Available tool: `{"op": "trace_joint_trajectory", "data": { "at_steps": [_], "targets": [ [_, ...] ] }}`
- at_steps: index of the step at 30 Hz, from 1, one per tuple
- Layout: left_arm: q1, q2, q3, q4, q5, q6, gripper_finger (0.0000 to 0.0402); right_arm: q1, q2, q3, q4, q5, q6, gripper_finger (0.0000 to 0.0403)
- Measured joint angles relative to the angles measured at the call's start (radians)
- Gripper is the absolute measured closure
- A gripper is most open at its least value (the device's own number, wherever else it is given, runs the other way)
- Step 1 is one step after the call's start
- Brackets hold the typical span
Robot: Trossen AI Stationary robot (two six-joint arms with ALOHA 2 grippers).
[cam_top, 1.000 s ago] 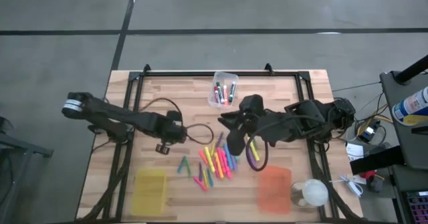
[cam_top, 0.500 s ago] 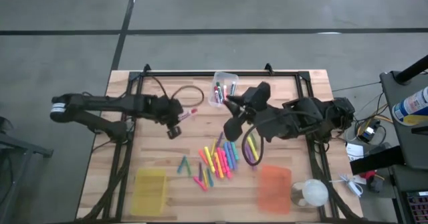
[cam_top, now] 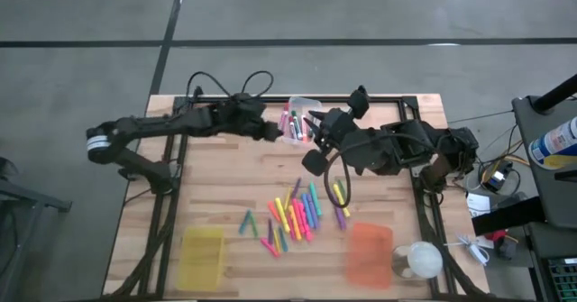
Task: Pick & Place Markers
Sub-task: Put the pink and white marker pen into the white bin
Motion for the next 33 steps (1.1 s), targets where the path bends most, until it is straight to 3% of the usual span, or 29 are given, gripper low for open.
{"op": "trace_joint_trajectory", "data": {
  "at_steps": [18, 33],
  "targets": [
    [0.129, 0.456, 0.341, 0.008, 0.149, -0.071, 0.0346, -0.011, -0.007, 0.0, -0.025, -0.002, -0.124, 0.0328],
    [0.18, 0.557, 0.391, -0.107, 0.121, -0.15, 0.0344, -0.043, -0.02, 0.0, -0.128, -0.002, -0.095, 0.0328]
  ]
}}
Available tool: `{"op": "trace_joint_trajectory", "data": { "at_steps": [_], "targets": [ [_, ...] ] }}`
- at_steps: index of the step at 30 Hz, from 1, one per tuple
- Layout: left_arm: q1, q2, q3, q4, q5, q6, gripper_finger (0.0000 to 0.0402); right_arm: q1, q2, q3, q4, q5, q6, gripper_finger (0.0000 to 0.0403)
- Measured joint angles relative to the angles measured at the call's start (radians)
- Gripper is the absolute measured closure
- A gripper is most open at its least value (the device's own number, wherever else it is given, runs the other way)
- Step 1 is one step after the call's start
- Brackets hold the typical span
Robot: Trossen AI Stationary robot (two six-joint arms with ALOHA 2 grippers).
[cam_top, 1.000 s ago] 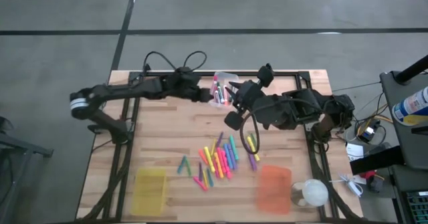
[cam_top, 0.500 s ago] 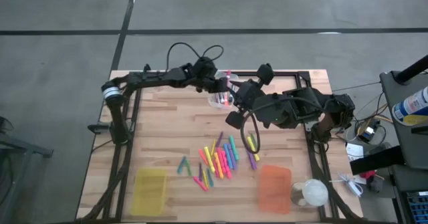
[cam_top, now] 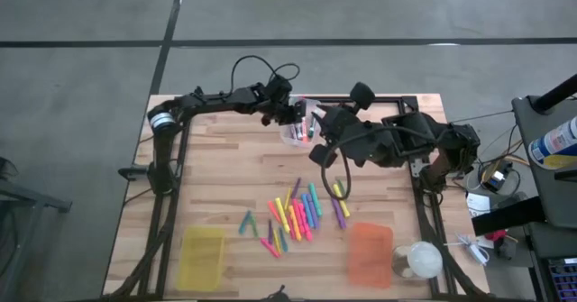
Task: Pick & Place Markers
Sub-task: Put the pink and white marker pen into the white bin, then put the violet highlighter into the orange bin
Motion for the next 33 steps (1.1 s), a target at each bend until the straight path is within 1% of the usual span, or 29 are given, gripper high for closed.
{"op": "trace_joint_trajectory", "data": {
  "at_steps": [4, 11, 14, 19, 22, 26, 33],
  "targets": [
    [0.001, 0.012, -0.001, -0.008, 0.004, 0.007, 0.0324, -0.003, 0.0, 0.0, -0.003, 0.0, -0.006, 0.0328],
    [0.001, 0.014, -0.001, -0.002, -0.005, 0.027, 0.0264, -0.015, 0.0, 0.0, -0.013, 0.0, -0.009, 0.0328],
    [0.001, 0.014, -0.001, -0.008, 0.006, 0.011, 0.0241, -0.024, 0.0, 0.0, -0.029, 0.0, -0.007, 0.0328],
    [-0.001, -0.004, -0.001, -0.01, 0.059, 0.002, 0.0231, -0.036, 0.0, 0.0, -0.051, 0.0, 0.0, 0.0328],
    [-0.013, -0.051, -0.001, -0.009, 0.067, 0.038, 0.0231, -0.035, -0.001, 0.0, -0.073, -0.002, 0.029, 0.0328],
    [-0.03, -0.143, -0.001, -0.011, 0.064, 0.076, 0.0231, -0.035, 0.003, 0.0, -0.159, -0.002, 0.067, 0.0328],
    [-0.065, -0.353, -0.001, -0.019, -0.005, 0.116, 0.023, -0.041, 0.005, -0.022, -0.293, -0.005, 0.241, 0.0328]
  ]
}}
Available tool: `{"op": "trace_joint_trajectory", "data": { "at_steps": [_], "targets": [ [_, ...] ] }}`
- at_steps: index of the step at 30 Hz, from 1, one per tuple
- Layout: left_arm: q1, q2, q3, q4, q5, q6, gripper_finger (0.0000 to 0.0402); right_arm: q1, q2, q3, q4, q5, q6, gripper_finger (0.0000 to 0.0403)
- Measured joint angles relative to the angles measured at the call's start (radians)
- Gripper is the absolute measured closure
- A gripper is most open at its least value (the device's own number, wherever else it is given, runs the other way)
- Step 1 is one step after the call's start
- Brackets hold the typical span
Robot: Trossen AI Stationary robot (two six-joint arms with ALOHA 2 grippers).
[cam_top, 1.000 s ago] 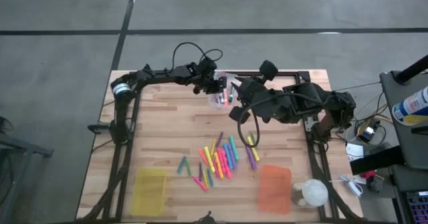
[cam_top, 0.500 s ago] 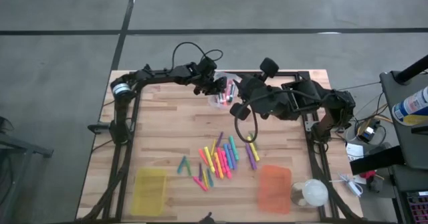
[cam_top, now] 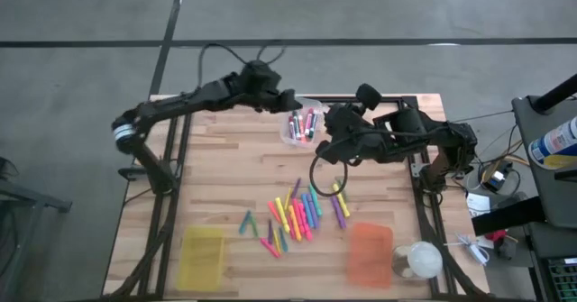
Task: Pick & Place Markers
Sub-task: Put the violet highlighter into the orange bin
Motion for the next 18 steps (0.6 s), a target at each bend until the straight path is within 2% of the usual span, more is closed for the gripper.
{"op": "trace_joint_trajectory", "data": {
  "at_steps": [6, 10, 13, 18],
  "targets": [
    [-0.034, -0.174, 0.0, -0.026, -0.009, 0.097, 0.023, -0.001, 0.0, -0.032, -0.03, -0.067, 0.172, 0.0328],
    [-0.065, -0.28, 0.0, -0.1, -0.01, 0.189, 0.023, 0.0, 0.0, -0.065, -0.027, -0.084, 0.192, 0.0329],
    [-0.078, -0.351, 0.0, -0.18, -0.008, 0.23, 0.023, -0.006, 0.0, -0.097, -0.021, -0.091, 0.311, 0.0333],
    [-0.083, -0.453, 0.0, -0.298, -0.011, 0.293, 0.023, -0.021, 0.001, -0.157, -0.019, -0.195, 0.487, 0.0334]
  ]
}}
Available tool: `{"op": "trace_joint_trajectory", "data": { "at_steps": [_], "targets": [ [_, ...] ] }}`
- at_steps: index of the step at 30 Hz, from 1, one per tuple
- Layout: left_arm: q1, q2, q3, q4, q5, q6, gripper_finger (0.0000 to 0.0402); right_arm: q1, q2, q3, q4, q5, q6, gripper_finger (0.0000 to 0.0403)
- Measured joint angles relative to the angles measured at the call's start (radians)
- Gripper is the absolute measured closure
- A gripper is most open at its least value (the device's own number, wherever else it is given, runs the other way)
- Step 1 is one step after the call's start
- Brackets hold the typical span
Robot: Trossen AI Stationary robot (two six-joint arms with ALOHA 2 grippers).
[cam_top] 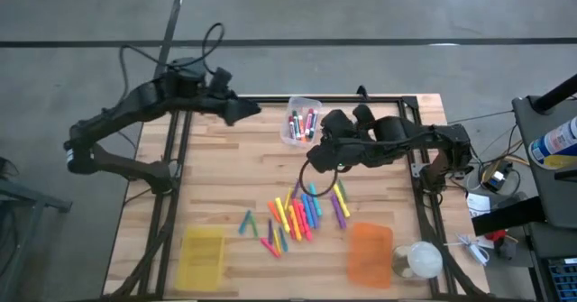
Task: Pick & Place Markers
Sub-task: Put the violet highlighter into the orange bin
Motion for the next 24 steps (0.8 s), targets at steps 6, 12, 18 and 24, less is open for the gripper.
{"op": "trace_joint_trajectory", "data": {
  "at_steps": [6, 12, 18, 24],
  "targets": [
    [0.0, -0.077, -0.014, -0.045, 0.001, 0.01, 0.023, -0.02, 0.001, -0.107, 0.005, -0.153, 0.22, 0.0325],
    [-0.001, -0.126, -0.051, -0.05, 0.002, 0.01, 0.023, -0.046, 0.001, -0.228, 0.018, -0.356, 0.328, 0.0312],
    [-0.001, -0.143, -0.066, -0.07, 0.004, 0.001, 0.023, -0.058, 0.0, -0.355, 0.185, -0.565, 0.373, 0.0277],
    [-0.001, -0.158, -0.066, -0.069, 0.026, -0.01, 0.023, -0.06, 0.0, -0.487, 0.438, -0.66, 0.376, 0.0253]
  ]
}}
